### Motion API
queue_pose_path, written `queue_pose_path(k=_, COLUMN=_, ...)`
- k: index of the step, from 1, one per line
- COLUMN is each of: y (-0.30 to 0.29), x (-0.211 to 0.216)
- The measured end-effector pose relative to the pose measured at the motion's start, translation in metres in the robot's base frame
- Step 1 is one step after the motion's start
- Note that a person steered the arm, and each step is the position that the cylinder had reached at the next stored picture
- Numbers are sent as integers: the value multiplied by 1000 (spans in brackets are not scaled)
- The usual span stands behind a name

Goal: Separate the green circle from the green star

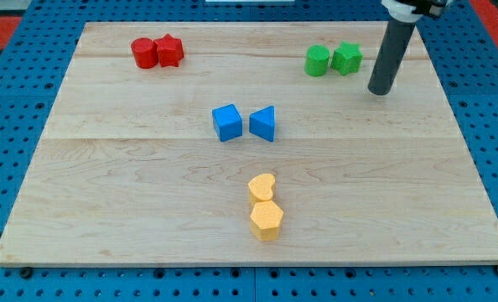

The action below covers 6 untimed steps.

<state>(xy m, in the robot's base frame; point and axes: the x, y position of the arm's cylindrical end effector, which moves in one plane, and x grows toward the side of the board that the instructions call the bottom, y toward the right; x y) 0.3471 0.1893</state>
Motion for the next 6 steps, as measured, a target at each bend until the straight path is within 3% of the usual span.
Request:
queue_pose_path(k=4, y=-79, x=-33)
queue_pose_path(k=6, y=-87, x=-69)
